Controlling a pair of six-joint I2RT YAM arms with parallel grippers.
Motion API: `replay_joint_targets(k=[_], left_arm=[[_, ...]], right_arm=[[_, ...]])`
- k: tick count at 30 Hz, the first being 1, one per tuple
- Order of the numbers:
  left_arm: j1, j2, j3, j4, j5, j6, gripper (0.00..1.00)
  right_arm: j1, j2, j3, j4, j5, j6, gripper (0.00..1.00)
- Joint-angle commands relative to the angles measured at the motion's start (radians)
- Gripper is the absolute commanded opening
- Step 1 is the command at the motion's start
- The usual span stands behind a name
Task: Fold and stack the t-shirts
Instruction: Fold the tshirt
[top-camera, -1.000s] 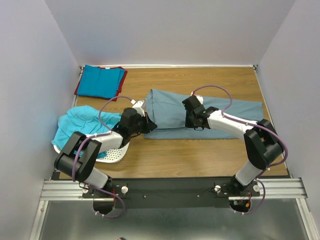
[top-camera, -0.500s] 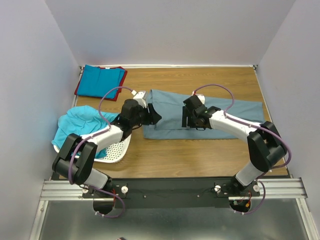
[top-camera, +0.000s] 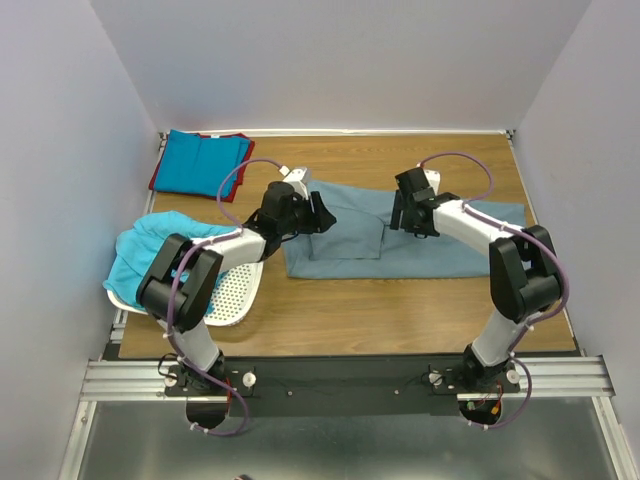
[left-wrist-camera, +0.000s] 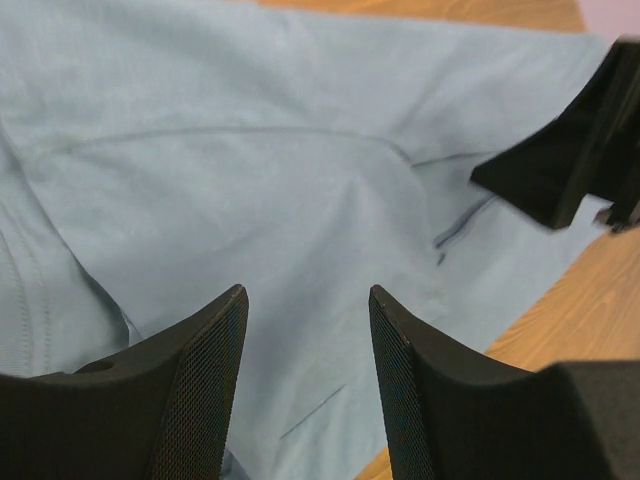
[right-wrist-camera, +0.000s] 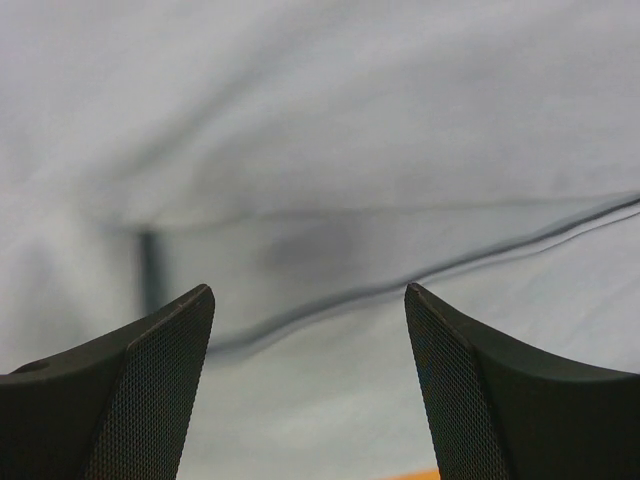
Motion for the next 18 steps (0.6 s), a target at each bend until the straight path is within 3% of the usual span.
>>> replay_joint_targets(k=[1,8,18], left_arm=[[-0.005,0.079,0.009,0.047,0.037,-0.018,0.60],[-0.004,0.176,0.006,0.055,0.038,0.020,0.60],[0.053,0.262,0.060,-0.010,0.015,0.100,0.60]], right_arm=[[-0.062,0.051,0.029,0.041,0.031,-0.026,0.84],[-0.133,0.114,0.000,0.104,-0.021,-0.031,0.83],[-0.136,0.068,-0.129,0.112,-0.078,-0.006,0.84]])
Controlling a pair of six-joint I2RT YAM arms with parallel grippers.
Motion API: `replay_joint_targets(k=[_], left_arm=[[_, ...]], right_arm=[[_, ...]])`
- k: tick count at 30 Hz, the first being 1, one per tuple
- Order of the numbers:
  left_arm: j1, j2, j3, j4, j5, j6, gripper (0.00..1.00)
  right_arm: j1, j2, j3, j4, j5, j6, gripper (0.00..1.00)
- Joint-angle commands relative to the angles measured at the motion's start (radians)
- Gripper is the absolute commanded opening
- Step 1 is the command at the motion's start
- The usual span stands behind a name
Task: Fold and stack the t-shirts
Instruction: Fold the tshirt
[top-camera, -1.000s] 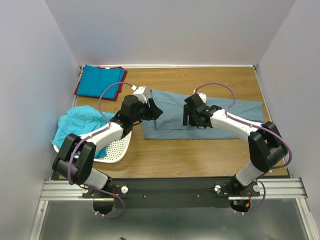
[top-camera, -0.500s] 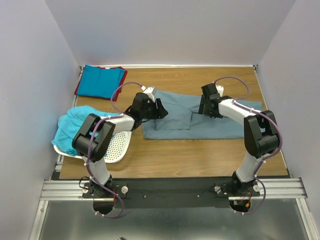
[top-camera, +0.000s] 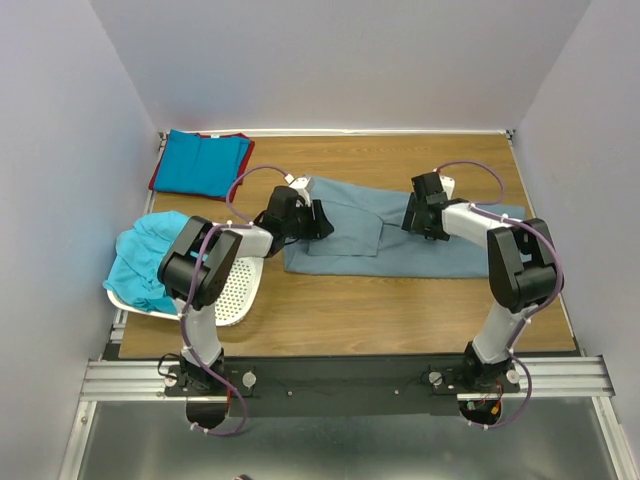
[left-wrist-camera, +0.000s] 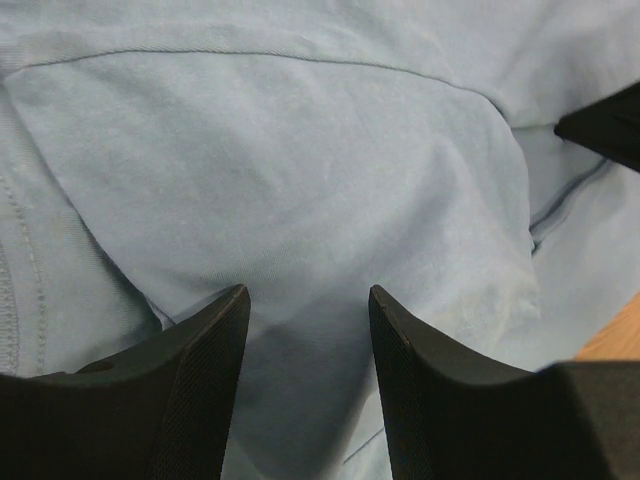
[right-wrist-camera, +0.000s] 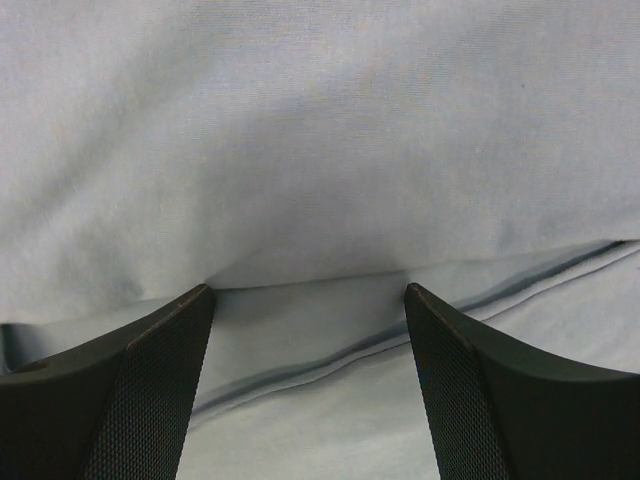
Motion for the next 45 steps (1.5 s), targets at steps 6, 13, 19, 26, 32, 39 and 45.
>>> replay_joint_targets(k=[6,13,19,26,32,39,45], left_arm=[[0.036,0.089,0.137,-0.113,-0.032,0.107,0.60],[0.056,0.166,0.315,-0.220,-0.070,0.144,0.60],[0.057,0.191,0.459,-0.306,-0.092,0.167,0.60],[0.048,0.060,0.500,-0.349,-0.123,0.161,0.60],[-0.012,-0.043,0.336,-0.302,-0.095,0.123,0.60],[-0.075,-0.063,0.107,-0.113,-0.001,0.015,0.60],[-0.076,-0.029,0.019,-0.025,0.028,-0.022,0.60]], right_arm=[[-0.001,-0.076,-0.165,-0.019,-0.152,0.037,0.83],[0.003,-0.170,-0.253,-0.013,-0.236,0.058,0.83],[0.002,-0.246,-0.235,-0.022,-0.232,0.032,0.83],[-0.004,-0.251,-0.150,-0.036,-0.199,-0.020,0.88],[-0.047,-0.188,-0.109,-0.032,-0.212,-0.038,0.89],[-0.070,-0.125,-0.107,-0.020,-0.230,-0.080,0.90],[-0.074,-0.116,-0.135,-0.009,-0.294,-0.087,0.90]])
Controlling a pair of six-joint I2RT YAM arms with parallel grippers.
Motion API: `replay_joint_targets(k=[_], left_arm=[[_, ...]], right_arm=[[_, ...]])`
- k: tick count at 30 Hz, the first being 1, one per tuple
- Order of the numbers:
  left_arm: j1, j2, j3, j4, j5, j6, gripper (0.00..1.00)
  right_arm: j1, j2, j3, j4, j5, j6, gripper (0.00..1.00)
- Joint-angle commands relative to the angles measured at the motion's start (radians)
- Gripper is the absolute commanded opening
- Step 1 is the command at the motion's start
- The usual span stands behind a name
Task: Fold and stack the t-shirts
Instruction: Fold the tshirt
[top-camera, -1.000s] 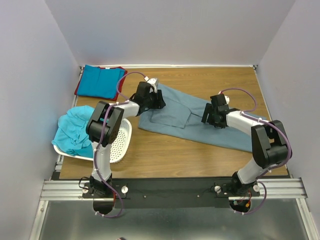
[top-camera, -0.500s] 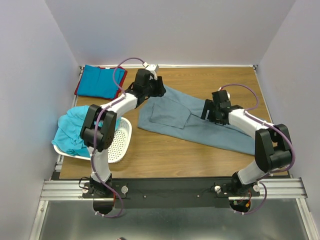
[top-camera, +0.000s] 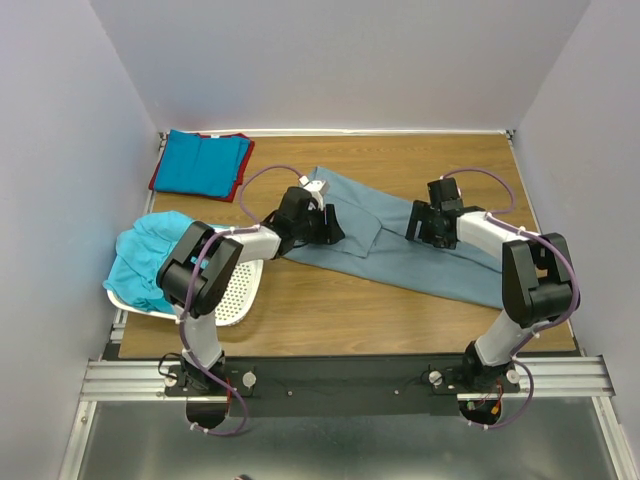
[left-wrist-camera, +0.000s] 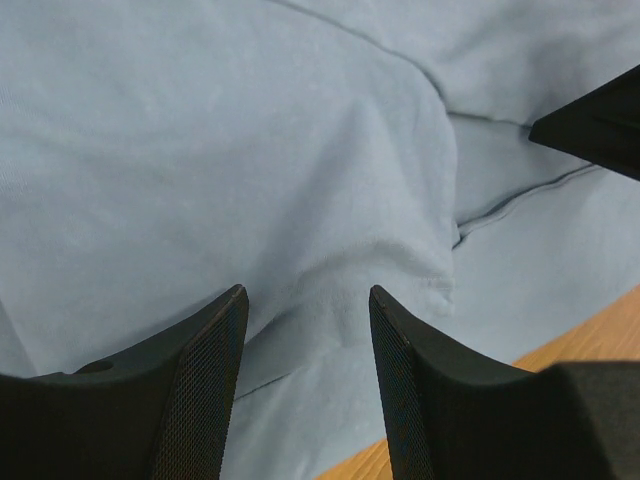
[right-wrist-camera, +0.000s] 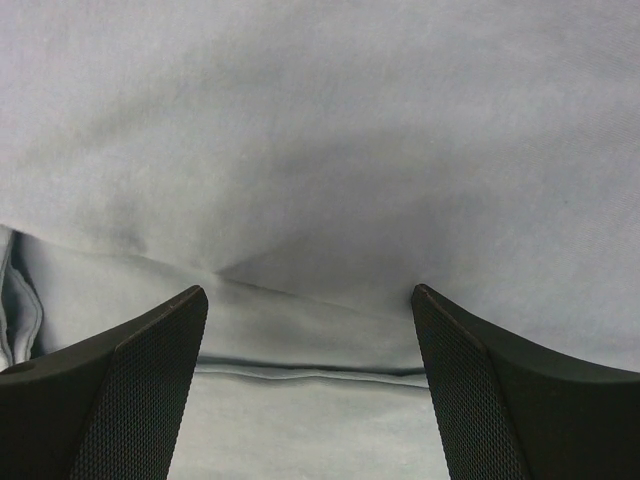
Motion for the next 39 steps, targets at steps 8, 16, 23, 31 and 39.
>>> replay_joint_targets(k=[8,16,23,31,39], left_arm=[[0.033,0.068,0.042,0.016,-0.027,0.027,0.60],[0.091,0.189,0.259,-0.145,-0.040,0.126,0.60],[0.108,0.261,0.396,-0.204,-0.042,0.156,0.60],[0.100,0.129,0.404,-0.219,-0.085,0.142,0.60],[0.030,-0.105,0.113,-0.144,-0.194,0.084,0.60]], right_arm=[[-0.005,0.020,-0.071,-0.001,-0.165,-0.012,0.89],[-0.005,-0.044,-0.153,-0.001,-0.260,-0.001,0.89],[-0.005,-0.087,-0.210,0.002,-0.305,0.003,0.89],[-0.003,-0.155,-0.207,-0.001,-0.317,0.002,0.89],[-0.003,-0.150,-0.155,-0.001,-0.279,-0.008,0.90]])
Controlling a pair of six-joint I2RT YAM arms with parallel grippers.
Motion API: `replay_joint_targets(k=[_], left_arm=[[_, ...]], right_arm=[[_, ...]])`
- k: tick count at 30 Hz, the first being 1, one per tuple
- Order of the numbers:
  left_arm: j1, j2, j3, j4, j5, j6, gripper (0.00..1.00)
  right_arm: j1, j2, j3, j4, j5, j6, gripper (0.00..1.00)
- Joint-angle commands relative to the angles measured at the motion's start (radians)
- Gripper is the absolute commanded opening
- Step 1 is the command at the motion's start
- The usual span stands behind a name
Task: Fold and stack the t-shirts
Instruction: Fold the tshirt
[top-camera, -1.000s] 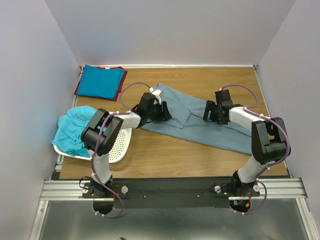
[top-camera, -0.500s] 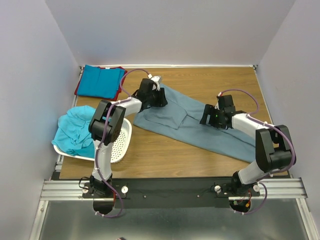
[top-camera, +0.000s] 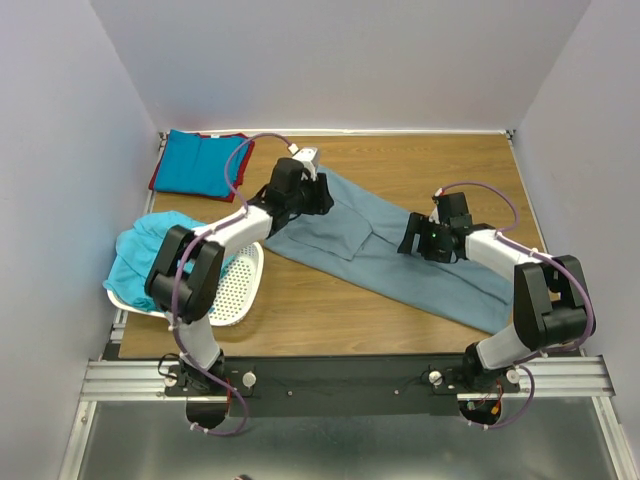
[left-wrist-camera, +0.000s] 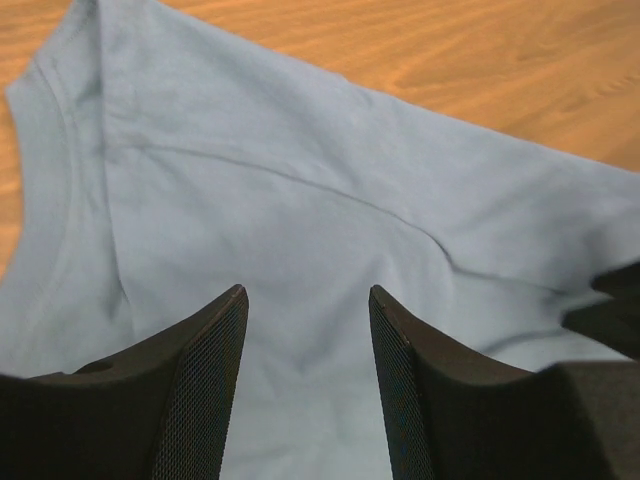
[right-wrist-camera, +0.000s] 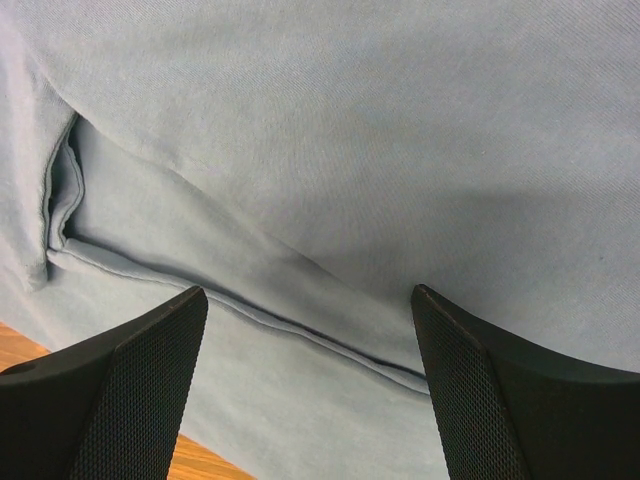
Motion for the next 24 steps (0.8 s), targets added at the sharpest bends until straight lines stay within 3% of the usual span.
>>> replay_joint_targets(k=[1,11,24], left_arm=[[-0.055,-0.104,-0.125,0.046,-0.076,-0.029,0.61],[-0.106,-0.103,-0.289,0.066,-0.073,-0.070,0.61],[-0.104,0.115,-0.150,0.021,-0.066,-0.009,0.61]], right_arm=[[0.004,0.005,0.022,-0.069,-0.002,0.006,0.90],[0.005,0.034,0.025,-0.067,-0.002,0.004,0.90],[0.007,0.062,-0.007,-0.027,-0.097,0.009,0.90]])
